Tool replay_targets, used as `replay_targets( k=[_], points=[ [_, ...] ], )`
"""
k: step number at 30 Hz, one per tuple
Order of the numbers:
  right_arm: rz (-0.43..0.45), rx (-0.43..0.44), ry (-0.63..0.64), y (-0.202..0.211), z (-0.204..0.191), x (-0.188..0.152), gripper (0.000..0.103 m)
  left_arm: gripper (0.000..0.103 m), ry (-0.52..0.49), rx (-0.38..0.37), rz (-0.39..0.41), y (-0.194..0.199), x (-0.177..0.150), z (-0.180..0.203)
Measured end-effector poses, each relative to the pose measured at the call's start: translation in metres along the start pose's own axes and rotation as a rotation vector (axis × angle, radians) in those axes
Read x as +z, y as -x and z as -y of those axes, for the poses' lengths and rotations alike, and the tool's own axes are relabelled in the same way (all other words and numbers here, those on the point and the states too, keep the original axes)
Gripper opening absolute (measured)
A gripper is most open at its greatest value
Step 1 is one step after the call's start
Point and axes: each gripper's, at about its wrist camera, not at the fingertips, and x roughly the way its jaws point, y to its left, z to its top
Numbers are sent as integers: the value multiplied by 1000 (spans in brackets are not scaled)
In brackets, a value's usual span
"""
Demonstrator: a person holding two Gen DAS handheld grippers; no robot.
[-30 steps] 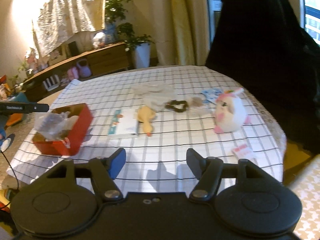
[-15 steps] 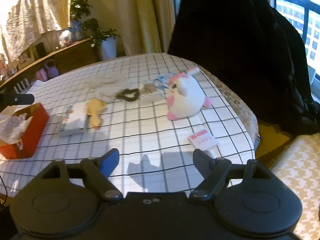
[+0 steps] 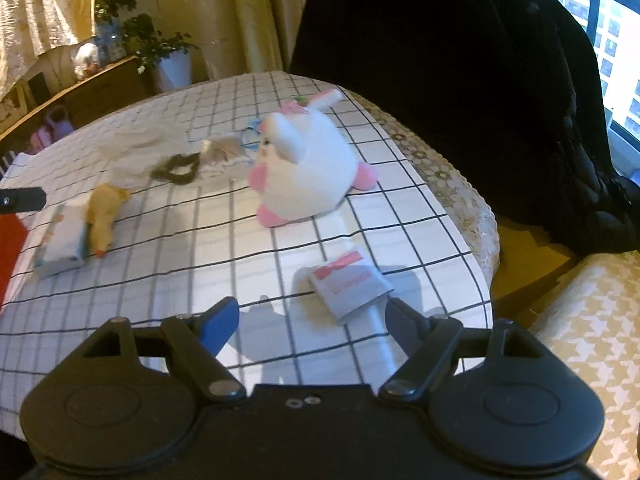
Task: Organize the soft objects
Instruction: 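Move the left tool to the yellow duck while the right tool reaches the white-red packet, then grasp the yellow duck with the left tool while the right tool grasps the packet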
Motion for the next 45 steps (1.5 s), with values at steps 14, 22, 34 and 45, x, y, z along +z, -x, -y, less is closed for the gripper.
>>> replay_targets(
  k=[14, 22, 34, 45],
  points=[
    [-78, -19, 69, -39, 3, 10, 76, 101, -76, 105, -33, -60, 0, 0],
    [-98, -26, 66, -48, 5, 9, 73, 72, -118, 97, -63, -76, 2, 2],
    [-85, -47, 83, -49, 0, 11, 51, 34, -135, 162, -53, -80, 2, 1],
    [-48, -53, 94, -37, -6, 11, 18, 30, -67, 113, -57, -64, 5, -2]
  ],
)
